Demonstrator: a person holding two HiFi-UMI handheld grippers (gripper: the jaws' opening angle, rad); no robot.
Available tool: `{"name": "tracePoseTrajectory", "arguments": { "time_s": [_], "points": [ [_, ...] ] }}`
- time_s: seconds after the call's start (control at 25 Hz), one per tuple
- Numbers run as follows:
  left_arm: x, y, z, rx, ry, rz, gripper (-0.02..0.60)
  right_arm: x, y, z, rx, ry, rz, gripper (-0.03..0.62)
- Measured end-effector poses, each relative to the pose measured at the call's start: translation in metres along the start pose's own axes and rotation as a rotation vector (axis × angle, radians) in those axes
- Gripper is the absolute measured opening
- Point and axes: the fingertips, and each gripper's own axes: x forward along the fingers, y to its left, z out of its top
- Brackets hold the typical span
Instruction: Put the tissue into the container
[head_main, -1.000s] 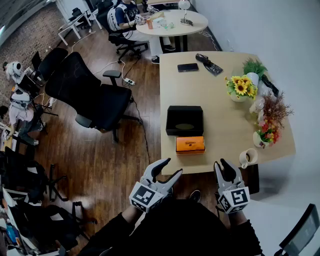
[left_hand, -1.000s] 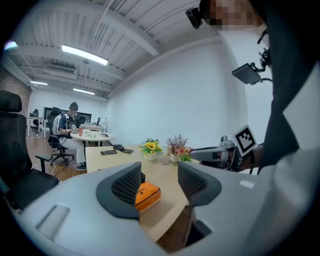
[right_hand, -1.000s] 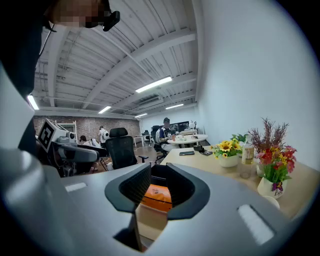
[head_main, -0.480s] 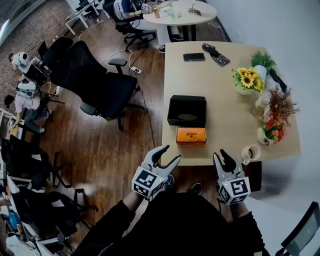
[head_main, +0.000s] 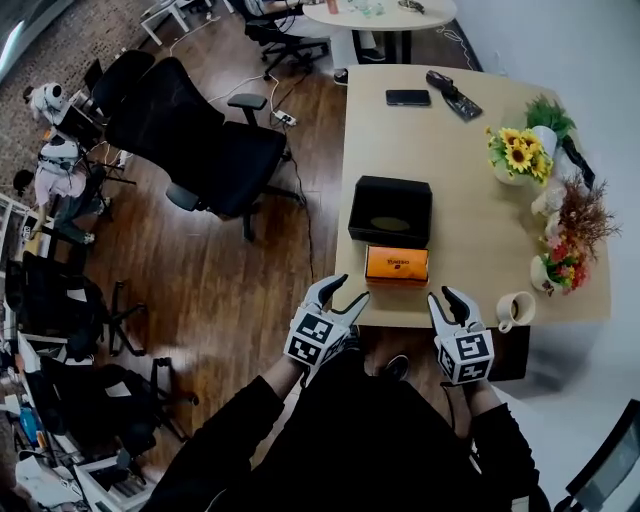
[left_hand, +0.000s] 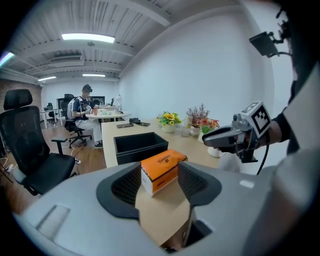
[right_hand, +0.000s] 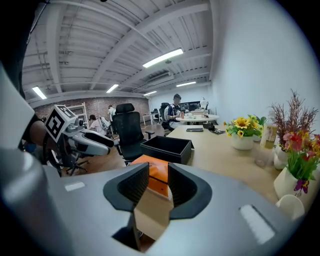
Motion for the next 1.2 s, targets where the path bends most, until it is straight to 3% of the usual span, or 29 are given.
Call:
{"name": "tracePoseTrajectory", "arguments": {
  "time_s": [0.28, 0.48, 0.64, 0.76, 1.04, 1.2],
  "points": [
    [0.042, 0.021, -0.022, 0.088, 0.07, -0.079, 0.215, 0.038, -0.011, -0.026, 0.04, 0.117, -0.057, 0.195],
    [0.066, 0.024, -0.033, 0.145, 0.095, -0.132, 0.336, 0.065, -0.017, -0.038, 0.063, 0.215, -0.074, 0.281],
    [0.081, 0.018, -0.047, 0.123, 0.146, -0.212, 0.357, 0.079, -0.014, -0.047, 0.06, 0.275, -0.038, 0.369],
    [0.088, 0.014, -0.057, 0.085, 0.183, -0.244, 0.354, 0.084, -0.012, -0.054, 0.032, 0.299, -0.008, 0.377],
    [0.093, 0.02, -0.067, 0.053, 0.223, -0.198, 0.345, 0.093, -0.009, -0.066, -0.011, 0.309, 0.115, 0.363],
    [0.094, 0.018, -0.065, 0.086, 0.233, -0.171, 0.234, 0.098, -0.005, -0.063, -0.002, 0.279, 0.179, 0.313]
  ]
}}
